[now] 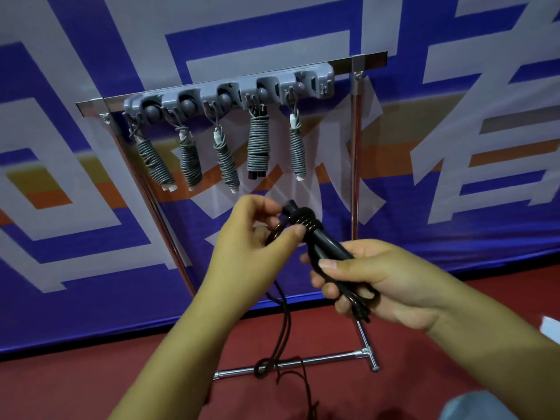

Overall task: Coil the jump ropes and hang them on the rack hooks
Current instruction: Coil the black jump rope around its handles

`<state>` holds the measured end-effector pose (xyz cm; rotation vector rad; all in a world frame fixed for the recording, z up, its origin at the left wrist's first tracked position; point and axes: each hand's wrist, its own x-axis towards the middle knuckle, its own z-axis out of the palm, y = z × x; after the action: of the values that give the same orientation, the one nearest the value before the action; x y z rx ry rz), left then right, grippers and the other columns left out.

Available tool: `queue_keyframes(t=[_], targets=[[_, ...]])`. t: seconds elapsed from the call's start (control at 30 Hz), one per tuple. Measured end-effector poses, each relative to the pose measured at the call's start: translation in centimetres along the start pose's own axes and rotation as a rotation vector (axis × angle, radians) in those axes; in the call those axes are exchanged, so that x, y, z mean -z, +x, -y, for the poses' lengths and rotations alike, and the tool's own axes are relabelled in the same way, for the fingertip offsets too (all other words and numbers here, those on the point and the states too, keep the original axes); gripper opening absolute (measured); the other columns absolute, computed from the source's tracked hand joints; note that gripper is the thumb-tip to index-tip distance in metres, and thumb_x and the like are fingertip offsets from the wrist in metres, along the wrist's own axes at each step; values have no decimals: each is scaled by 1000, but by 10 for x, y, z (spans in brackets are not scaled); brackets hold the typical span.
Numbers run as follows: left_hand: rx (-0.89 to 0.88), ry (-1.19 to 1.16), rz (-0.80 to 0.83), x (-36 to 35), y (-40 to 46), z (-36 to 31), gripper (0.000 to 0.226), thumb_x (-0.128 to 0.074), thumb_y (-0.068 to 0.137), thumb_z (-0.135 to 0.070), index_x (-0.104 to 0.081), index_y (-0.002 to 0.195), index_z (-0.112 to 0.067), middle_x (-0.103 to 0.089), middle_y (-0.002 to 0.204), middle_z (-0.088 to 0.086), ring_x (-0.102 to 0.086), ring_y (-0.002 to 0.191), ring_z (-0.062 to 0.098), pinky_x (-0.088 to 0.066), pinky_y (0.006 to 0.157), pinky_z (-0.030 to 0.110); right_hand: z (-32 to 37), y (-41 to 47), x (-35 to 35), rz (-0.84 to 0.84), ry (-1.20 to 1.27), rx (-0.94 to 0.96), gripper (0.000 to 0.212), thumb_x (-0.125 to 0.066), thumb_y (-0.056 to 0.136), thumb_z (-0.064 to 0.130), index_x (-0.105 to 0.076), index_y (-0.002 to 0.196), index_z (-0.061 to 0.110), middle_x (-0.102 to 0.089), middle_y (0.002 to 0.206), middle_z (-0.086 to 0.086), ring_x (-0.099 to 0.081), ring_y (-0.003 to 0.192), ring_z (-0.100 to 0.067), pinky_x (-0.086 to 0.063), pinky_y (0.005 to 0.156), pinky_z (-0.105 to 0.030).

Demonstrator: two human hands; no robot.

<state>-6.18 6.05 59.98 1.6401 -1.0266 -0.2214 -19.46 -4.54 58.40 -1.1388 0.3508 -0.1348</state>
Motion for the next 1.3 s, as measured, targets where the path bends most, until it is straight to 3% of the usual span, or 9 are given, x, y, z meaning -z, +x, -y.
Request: queue_keyframes(t=[0.07,0.23,0.5,0.7,0.8,0.93,1.1,1.17,1.3], targets=[[102,-166,65,4,-1,0,12,-67,83,-20,-58,87,-14,-58,66,-8,-51,57,5,-42,55,17,-3,-1,1,-16,1,9,22,-55,86,4,-59,107,-3,-63,70,-7,-56,55,-8,-45,47,-18],[268,-346,241,15,2,1,33,-50,85,-36,-65,84,-6,-57,58,7,-35,42,7,-29,39,14,-8,-6,-1,-35,4,40,30,-62,74,14,-63,102,2,-63,73,-8,-56,55,-9,-44,47,-18],[215,-416,375,33,5,0,21,-61,86,-25,-69,86,-6,-61,61,7,-29,41,6,-26,39,14,-10,-8,-2,41,97,61,13,-65,76,15,-72,84,7,-63,75,-12,-55,53,-10,-43,45,-16],[304,-587,347,29,6,5,6,-64,75,-11,-70,78,-11,-64,67,4,-48,48,6,-41,45,15,-13,-3,-5,7,132,88,24,-69,81,14,-64,100,-1,-63,73,-12,-55,53,-10,-44,44,-17],[287,-543,292,24,5,5,12,-70,75,-4,-65,86,-7,-66,69,5,-55,54,8,-48,53,18,-11,-1,-4,-4,117,62,28,-61,77,16,-65,99,0,-65,74,-11,-56,54,-9,-44,44,-17],[188,-280,162,17,-3,3,10,-62,86,-9,-54,91,-12,-62,61,0,-53,52,11,-39,49,19,-15,-2,-3,101,240,-17,31,-66,80,20,-66,103,-2,-67,78,-11,-57,52,-7,-45,42,-15],[157,-211,289,17,-5,-1,34,-66,78,-21,-57,110,-16,-64,62,-6,-60,54,3,-42,51,12,-21,2,-5,155,138,18,39,-59,85,21,-58,115,-4,-70,85,-12,-60,55,-9,-49,47,-20],[119,-131,354,19,-2,-2,33,-69,74,-21,-62,105,-14,-71,75,-6,-68,72,4,-49,63,12,-20,4,-7,140,78,50,25,-58,89,20,-62,104,1,-71,90,-14,-63,58,-11,-52,51,-23],[121,-7,337,18,1,7,44,-73,63,-38,-62,102,-21,-71,93,-6,-67,92,6,-50,81,18,-21,7,-9,147,63,59,23,-54,85,19,-64,99,4,-71,97,-17,-66,65,-15,-56,59,-30]])
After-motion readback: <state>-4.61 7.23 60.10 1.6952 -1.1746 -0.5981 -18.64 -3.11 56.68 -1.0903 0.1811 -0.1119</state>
